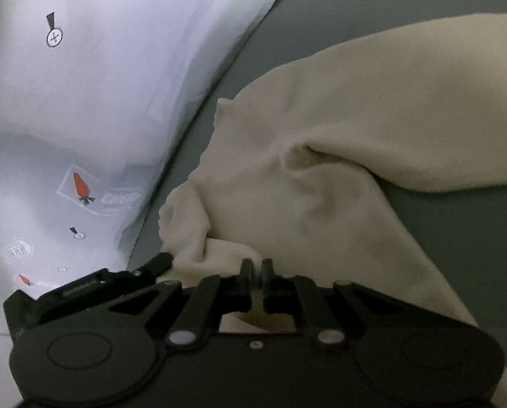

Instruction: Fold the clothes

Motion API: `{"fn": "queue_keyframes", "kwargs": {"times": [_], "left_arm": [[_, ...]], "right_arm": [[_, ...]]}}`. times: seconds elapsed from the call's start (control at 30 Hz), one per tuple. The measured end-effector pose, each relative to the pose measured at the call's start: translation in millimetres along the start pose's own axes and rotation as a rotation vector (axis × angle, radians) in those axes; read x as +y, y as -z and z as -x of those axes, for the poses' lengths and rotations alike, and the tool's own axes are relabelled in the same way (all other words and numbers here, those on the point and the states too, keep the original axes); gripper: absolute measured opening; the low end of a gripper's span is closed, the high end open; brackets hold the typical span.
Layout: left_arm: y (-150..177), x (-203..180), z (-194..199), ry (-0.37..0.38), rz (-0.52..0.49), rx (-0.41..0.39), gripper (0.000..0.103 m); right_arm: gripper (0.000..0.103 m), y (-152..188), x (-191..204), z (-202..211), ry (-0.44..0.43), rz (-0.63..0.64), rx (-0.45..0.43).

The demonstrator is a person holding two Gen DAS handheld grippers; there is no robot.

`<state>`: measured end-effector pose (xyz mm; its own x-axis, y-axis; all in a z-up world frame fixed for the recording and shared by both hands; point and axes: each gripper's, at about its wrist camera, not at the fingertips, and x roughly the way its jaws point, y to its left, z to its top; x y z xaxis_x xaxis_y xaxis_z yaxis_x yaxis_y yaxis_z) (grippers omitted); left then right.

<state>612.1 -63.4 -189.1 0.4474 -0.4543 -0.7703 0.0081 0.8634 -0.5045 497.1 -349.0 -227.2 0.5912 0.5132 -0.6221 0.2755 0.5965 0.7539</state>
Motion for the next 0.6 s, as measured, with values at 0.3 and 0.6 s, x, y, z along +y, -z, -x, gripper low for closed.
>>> {"fn": "queue_keyframes", "kwargs": {"times": [0.3,0.6], "left_arm": [[19,-14,51,-0.069,-0.082,-0.107,0.034],[124,-22,117,-0.171,-0.206,-0.045,0.039]], "right_arm": [[0.026,10,-12,38,0.045,-0.001,-0.027],[0.031,75,-43,111,0.193,0.106,-0.086]]}}
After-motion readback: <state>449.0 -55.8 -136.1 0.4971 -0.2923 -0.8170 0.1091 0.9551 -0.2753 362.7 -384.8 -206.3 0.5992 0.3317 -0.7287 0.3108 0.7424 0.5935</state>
